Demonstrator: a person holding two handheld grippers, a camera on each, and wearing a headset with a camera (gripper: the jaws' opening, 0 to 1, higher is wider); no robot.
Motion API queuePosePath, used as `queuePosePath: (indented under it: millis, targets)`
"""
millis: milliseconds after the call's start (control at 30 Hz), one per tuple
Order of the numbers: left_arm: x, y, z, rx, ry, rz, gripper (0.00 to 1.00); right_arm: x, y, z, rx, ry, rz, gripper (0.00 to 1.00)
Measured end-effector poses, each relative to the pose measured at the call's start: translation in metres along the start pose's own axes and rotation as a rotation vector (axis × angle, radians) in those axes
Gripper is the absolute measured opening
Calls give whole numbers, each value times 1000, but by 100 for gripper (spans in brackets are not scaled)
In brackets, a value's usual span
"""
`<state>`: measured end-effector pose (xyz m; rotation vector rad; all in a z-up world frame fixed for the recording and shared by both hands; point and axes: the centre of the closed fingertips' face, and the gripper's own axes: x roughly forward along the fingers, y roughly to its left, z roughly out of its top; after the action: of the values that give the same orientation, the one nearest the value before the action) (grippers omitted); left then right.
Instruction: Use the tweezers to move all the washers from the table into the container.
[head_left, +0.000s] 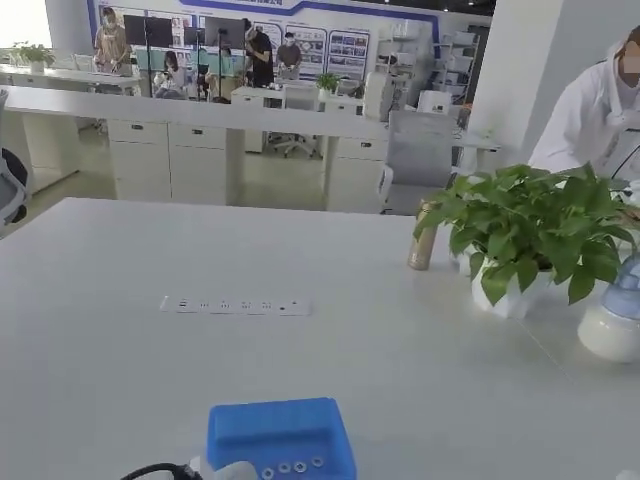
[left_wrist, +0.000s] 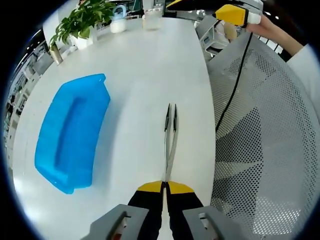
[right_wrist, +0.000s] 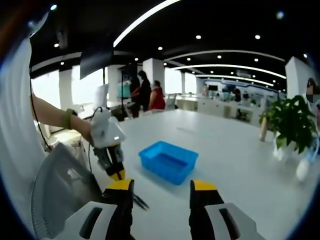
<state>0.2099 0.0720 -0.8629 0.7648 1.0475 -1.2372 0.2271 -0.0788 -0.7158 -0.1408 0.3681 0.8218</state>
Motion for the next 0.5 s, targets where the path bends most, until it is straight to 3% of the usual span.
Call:
queuePosePath:
  millis: [200, 267, 333, 433, 500]
  targets:
    - [-2, 0, -4, -14, 6, 13, 0, -4, -3, 2, 17, -17, -24, 44]
    - [-6, -2, -7, -28, -11, 33, 0, -6, -4, 4, 20, -25, -33, 45]
    - [-17, 2, -4, -38, -76, 102, 0, -8, -7, 6, 22, -35, -43, 47]
    - [-42, 4, 6, -159, -228, 155, 1, -12, -11, 13, 32, -74, -67, 50]
    - [-66, 10, 13, -231, -357, 223, 9, -14, -15, 17, 35, -99, -92, 52]
